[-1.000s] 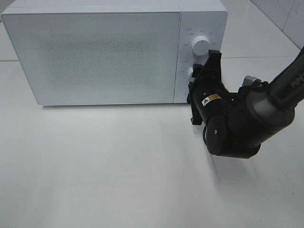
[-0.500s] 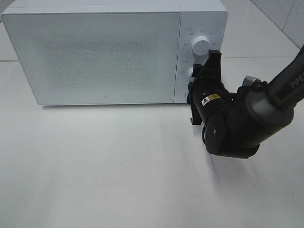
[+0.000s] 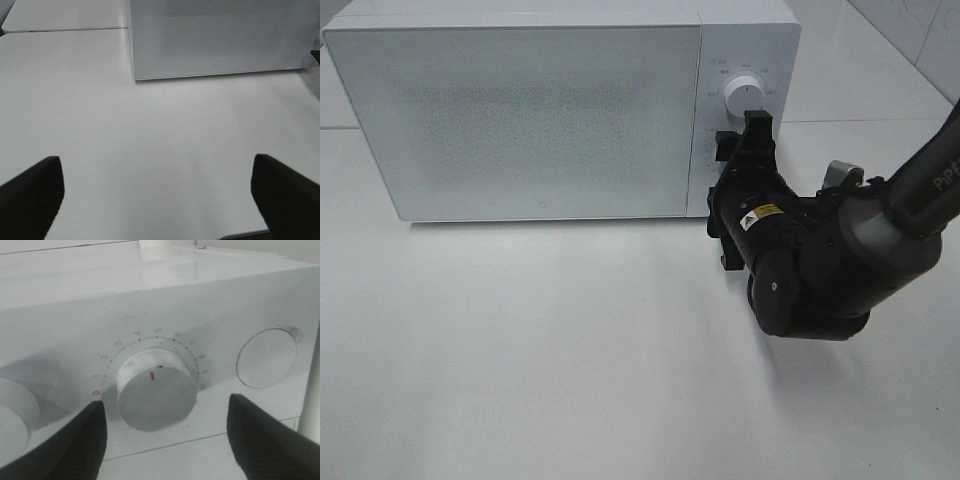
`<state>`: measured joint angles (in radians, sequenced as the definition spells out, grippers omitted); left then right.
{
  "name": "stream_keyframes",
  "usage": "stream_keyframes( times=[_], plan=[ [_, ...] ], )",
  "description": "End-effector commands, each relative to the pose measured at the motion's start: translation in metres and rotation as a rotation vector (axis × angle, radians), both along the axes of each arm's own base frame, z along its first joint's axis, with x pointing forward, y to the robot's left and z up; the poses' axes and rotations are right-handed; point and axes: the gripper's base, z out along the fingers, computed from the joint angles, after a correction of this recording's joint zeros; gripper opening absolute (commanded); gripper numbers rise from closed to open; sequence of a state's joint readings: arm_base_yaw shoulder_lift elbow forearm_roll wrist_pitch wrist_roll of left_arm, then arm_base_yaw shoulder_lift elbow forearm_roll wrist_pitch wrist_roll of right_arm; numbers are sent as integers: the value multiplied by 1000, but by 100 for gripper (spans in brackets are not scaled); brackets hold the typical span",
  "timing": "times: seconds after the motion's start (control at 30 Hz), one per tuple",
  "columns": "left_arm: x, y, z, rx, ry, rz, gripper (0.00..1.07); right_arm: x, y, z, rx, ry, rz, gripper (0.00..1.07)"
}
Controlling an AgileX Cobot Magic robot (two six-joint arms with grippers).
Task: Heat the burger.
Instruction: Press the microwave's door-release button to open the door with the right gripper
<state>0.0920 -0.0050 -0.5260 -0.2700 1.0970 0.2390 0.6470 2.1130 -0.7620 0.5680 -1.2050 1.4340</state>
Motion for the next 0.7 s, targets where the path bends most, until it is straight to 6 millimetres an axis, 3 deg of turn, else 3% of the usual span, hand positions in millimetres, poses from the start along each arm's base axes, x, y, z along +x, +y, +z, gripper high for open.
stream_keyframes(
  times=[0.03, 0.33, 0.47, 0.53, 0.57, 0.7],
  plan=[
    [-2, 0, 0, -7, -27, 5, 94, -2, -4, 19, -46, -130, 7, 66],
    [-2, 0, 0, -7, -27, 5, 94, -19, -8, 32, -290, -92, 131, 66],
    [-2, 0, 0, -7, -27, 5, 94, -28, -6, 37, -577, -51, 286, 66],
    [-2, 0, 0, -7, -27, 5, 94, -29, -6, 39, -628, -43, 314, 66],
    [-2, 0, 0, -7, -27, 5, 94, -32, -6, 39, -763, -12, 391, 66],
    [-2, 0, 0, -7, -27, 5, 94, -37, -5, 42, -934, 7, 502, 66]
  ],
)
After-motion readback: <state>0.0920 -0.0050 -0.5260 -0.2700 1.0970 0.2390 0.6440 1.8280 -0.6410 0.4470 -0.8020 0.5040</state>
